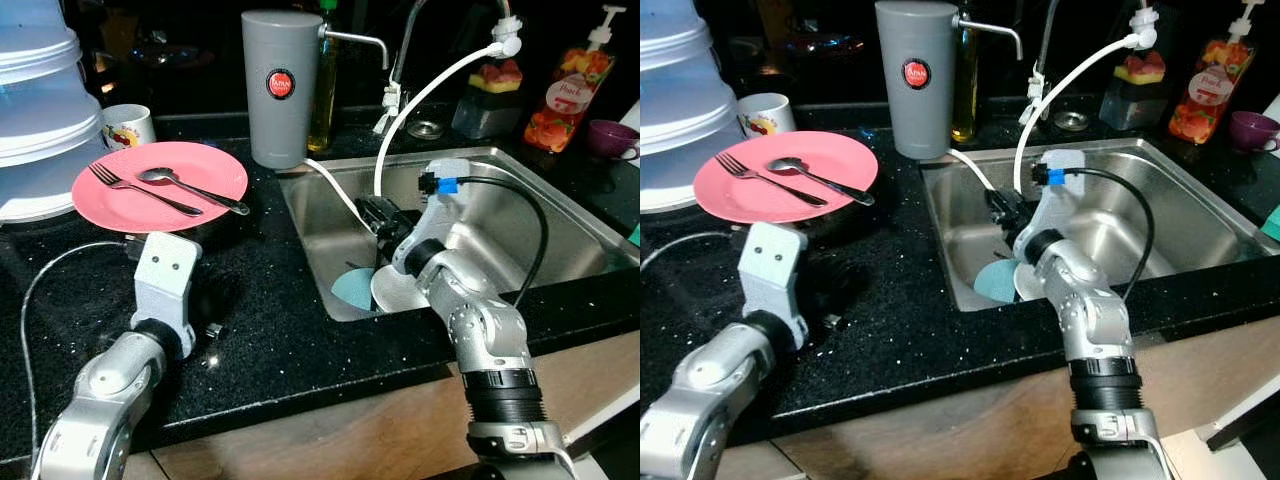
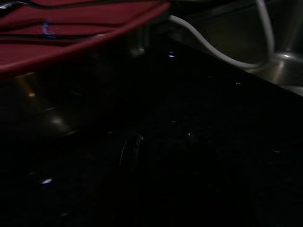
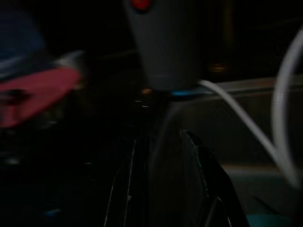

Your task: Kitchen organization

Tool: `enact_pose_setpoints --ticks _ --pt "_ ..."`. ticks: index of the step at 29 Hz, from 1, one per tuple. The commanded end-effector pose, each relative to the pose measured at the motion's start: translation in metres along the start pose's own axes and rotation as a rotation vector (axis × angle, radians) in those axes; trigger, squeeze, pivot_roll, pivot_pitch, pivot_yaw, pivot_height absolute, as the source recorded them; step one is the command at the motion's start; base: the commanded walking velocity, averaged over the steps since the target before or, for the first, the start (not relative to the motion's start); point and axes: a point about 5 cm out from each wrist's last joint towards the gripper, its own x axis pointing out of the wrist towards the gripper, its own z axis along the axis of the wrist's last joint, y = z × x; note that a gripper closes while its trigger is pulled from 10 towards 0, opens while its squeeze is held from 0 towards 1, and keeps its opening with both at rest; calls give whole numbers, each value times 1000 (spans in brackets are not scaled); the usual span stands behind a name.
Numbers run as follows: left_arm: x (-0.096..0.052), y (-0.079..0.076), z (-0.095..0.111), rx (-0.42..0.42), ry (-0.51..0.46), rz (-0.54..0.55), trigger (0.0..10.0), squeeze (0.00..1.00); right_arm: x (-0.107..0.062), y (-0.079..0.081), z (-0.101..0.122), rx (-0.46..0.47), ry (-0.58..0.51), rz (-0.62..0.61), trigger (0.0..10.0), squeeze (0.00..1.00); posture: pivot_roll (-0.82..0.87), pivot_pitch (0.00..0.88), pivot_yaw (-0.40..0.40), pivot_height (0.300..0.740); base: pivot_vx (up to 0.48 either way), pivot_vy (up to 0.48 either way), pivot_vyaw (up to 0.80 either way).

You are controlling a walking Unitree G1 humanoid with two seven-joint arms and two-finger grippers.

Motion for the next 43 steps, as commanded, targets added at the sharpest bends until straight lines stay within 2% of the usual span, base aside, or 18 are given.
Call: enact_pose_setpoints --ticks 1,2,3,4,5,7,8,9,11,12,14,17,26,30,31,33,37,43 --pt "-3 3 -8 6 38 28 10000 0 1 9 2 13 6 61 10000 0 12 85 -35 740 0 0 0" --pt "-5 7 -7 9 24 50 10000 0 3 18 0 18 21 122 10000 0 10 87 -36 740 0 0 0" --pt "-5 7 -7 9 24 50 10000 0 3 18 0 18 21 122 10000 0 10 87 -36 740 0 0 0" --pt "-6 10 -4 9 7 66 10000 0 6 25 -2 27 28 162 10000 408 9 88 -37 740 0 0 0" --pt "-7 11 -2 8 -6 70 10000 0 8 31 -3 41 26 192 10000 1000 9 88 -37 740 0 0 0" --pt "-8 11 0 1 -18 50 10000 0 12 41 -4 55 21 248 10000 1000 12 88 -40 740 0 0 0" --pt "-8 11 0 1 -18 50 10000 0 12 41 -4 55 21 248 10000 1000 12 88 -40 740 0 0 0" --pt "-10 11 0 -20 -22 31 10000 0 14 54 -4 22 26 340 10000 1000 12 88 -40 740 0 0 0" --pt "-11 11 0 -28 -21 27 10000 0 15 59 -4 4 29 375 10000 1000 12 88 -40 740 0 0 0" --pt "-13 12 0 -28 -18 14 10000 0 14 71 -5 -38 32 459 10000 0 7 88 -42 740 0 0 0" --pt "-17 13 -2 -21 -7 -8 10000 0 13 83 -5 -89 19 541 10000 0 6 89 -42 740 0 0 0" --pt "-21 13 -3 -19 -3 -21 10000 0 14 91 -6 -130 7 587 10000 0 7 90 -47 740 0 0 0" --pt "-37 20 -8 5 24 -42 10000 0 28 101 -12 -237 -28 578 10000 0 14 94 -63 740 0 0 0" --pt "-39 25 -10 15 41 -26 10000 0 32 109 -14 -306 -55 601 10000 0 14 94 -63 740 0 0 0" --pt "-39 25 -10 13 42 -26 10000 0 34 115 -15 -377 -76 615 10000 0 16 95 -68 740 0 0 0" --pt "-39 25 -10 13 42 -27 10000 0 36 118 -16 -418 -88 627 10000 0 16 95 -68 740 0 0 0" --pt "-40 24 -11 10 43 -35 10000 0 39 124 -17 -470 -110 651 10000 0 19 98 -67 740 0 0 0" --pt "-40 22 -11 6 41 -42 10000 0 43 128 -17 -495 -121 654 10000 0 19 98 -67 740 0 0 0"
